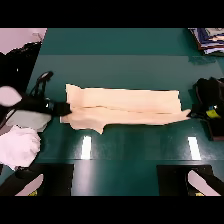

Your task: Fold the shirts.

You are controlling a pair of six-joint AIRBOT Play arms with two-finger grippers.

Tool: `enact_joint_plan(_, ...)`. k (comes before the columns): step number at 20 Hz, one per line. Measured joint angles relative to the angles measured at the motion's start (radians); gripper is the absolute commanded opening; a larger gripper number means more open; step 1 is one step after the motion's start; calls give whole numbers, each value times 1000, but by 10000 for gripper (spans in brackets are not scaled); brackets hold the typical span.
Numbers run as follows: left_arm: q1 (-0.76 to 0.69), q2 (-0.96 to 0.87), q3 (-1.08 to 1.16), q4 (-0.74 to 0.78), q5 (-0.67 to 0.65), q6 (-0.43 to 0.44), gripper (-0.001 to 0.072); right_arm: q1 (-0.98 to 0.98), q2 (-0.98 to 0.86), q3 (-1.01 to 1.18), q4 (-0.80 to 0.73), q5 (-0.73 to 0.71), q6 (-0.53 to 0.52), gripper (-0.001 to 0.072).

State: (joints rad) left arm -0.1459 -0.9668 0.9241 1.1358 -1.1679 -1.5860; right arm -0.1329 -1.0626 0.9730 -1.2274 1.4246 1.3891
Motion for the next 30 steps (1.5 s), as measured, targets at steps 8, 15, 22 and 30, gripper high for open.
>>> enact_joint_plan(8,0,-426,311,24,192,43,26,55,-375,318,25,-37,43,19)
enact_joint_plan(15,1,-511,402,32,296,49,604,35,-570,536,48,-25,37,335)
enact_joint_plan(22,1,-517,486,34,197,49,598,-114,-615,537,132,89,-84,389)
enact_joint_plan(30,1,-522,500,13,131,54,34,-262,-623,254,366,14,-251,618)
